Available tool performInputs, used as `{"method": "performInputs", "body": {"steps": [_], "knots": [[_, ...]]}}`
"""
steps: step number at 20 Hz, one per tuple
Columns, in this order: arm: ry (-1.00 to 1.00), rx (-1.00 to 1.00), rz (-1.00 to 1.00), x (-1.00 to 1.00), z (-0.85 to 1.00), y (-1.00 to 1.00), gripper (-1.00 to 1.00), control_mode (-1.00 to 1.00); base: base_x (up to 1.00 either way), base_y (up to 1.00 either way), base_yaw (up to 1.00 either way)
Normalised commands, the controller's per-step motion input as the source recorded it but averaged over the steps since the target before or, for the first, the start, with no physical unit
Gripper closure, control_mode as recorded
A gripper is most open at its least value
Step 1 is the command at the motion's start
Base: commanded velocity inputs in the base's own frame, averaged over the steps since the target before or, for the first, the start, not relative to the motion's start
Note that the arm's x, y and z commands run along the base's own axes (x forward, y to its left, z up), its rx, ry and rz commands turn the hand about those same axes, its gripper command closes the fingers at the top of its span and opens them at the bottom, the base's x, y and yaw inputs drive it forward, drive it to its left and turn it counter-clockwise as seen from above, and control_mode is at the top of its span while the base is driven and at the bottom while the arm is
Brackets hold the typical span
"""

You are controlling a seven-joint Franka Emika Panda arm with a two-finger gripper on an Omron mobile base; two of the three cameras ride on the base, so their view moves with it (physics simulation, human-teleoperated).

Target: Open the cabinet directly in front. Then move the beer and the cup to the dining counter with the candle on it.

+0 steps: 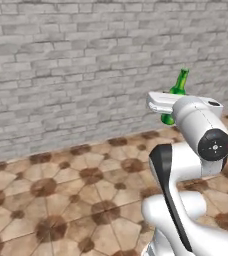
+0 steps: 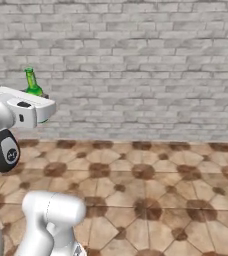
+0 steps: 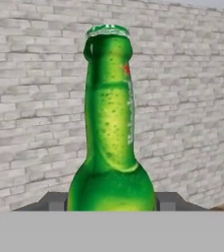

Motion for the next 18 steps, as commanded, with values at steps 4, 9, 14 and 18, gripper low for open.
{"method": "performInputs", "body": {"steps": [4,9,14,18], "knots": [[0.00,0.00,0.00,0.00,0.00,0.00,1.00,1.00,1.00,0.27,-0.26],[0.00,0.00,0.00,0.00,0.00,0.00,1.00,1.00,1.00,0.34,-0.53],[0.00,0.00,0.00,0.00,0.00,0.00,1.00,1.00,1.00,0.43,-0.64],[0.00,0.00,0.00,0.00,0.00,0.00,1.00,1.00,1.00,0.54,-0.64]]}}
